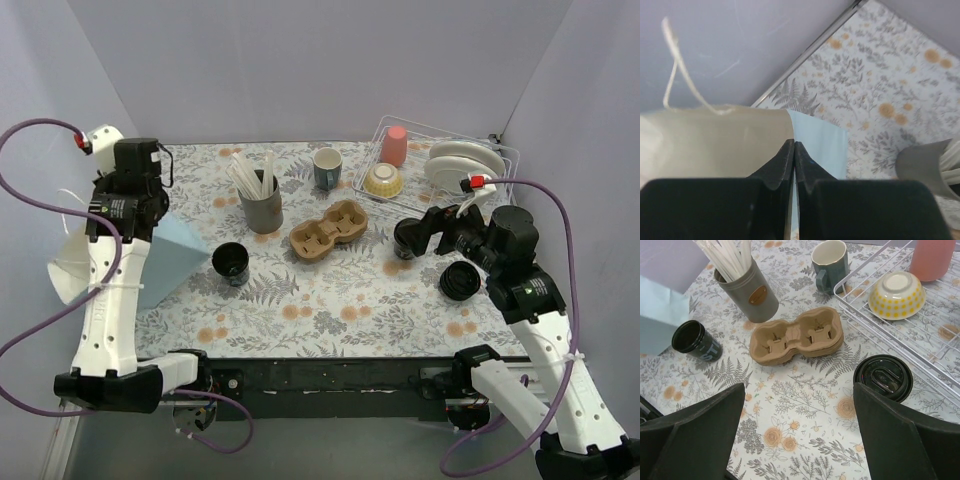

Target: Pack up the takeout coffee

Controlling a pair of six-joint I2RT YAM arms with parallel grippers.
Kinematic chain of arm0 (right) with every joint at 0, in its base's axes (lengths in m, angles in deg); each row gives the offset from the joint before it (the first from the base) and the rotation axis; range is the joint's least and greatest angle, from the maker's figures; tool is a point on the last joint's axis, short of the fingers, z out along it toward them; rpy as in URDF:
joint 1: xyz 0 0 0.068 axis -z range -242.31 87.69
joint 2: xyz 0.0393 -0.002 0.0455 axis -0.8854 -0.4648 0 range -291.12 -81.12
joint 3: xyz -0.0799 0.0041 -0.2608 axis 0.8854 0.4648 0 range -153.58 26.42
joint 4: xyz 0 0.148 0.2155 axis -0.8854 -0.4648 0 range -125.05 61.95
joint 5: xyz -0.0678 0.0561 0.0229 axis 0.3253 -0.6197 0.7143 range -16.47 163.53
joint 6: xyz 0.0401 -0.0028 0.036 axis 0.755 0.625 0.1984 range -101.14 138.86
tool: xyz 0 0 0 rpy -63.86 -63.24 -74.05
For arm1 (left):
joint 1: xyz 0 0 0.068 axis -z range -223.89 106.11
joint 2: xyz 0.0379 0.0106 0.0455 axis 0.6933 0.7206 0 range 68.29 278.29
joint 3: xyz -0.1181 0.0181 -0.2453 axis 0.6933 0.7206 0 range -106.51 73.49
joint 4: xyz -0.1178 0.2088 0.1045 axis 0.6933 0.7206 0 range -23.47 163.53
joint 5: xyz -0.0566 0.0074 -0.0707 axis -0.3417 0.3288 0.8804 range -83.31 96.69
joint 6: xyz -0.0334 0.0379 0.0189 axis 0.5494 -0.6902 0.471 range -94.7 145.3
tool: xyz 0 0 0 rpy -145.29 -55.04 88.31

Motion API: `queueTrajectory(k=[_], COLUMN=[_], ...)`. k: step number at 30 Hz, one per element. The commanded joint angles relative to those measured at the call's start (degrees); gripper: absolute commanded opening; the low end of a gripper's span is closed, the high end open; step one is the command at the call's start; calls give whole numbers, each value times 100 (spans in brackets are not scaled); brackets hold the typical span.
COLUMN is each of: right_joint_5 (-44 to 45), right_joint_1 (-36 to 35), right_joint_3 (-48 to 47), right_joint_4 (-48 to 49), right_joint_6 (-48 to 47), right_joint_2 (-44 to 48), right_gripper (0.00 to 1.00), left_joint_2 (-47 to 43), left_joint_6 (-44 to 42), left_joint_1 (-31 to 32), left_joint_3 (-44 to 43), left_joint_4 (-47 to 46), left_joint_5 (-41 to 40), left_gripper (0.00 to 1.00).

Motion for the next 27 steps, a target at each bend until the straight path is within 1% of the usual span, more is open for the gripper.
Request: queueTrajectory(k=[1,2,3,4,5,8,9,11,12,14,16,18,19,22,27], right_joint_5=[-48,-48,-48,-57,-48,-5,13,57,75,153,215,285,312,365,505], right_joint_1=[-10,-19,-19,-19,-19,-19,-19,-19,-19,-10,-10,-19,-19,-19,-19], right_joint_3=[-349,-384,-411,-472,-499,-604,-639,-727,-745,-771,-798,-815,-815,-903,-1052], right_joint_4=[12,-5,-32,-40,-67,-146,-181,-304,-339,-409,-480,-568,-603,-805,-1191], right_joint_6=[-34,-16,-16,-7,-7,-25,-25,-69,-77,-113,-139,-157,-165,-244,-341], right_joint_2=[121,122,122,130,139,174,183,192,201,253,289,341,367,368,446], right_gripper=[96,96,96,96,96,96,96,96,96,96,96,96,96,96,96], left_joint_2=[35,53,70,70,35,-88,-123,-263,-325,-447,-579,-738,-791,-1106,-1441], left_joint_6=[-341,-368,-386,-377,-360,-368,-377,-386,-386,-351,-298,-167,-114,149,326], left_joint_1=[-41,-32,-32,11,47,64,56,56,64,64,99,231,284,346,398], left_joint_3=[-1114,-1359,-1771,-1949,-2038,-2170,-2179,-2144,-2127,-2091,-1891,-1714,-1618,-1292,-906], left_joint_4=[358,454,516,543,508,385,333,105,8,-194,-361,-590,-643,-784,-1012], left_joint_5=[217,453,542,587,665,1323,1734,2237,2927,3598,4669,5234,5811,6377,6791], left_gripper=[0,0,0,0,0,0,0,0,0,0,0,0,0,0,0])
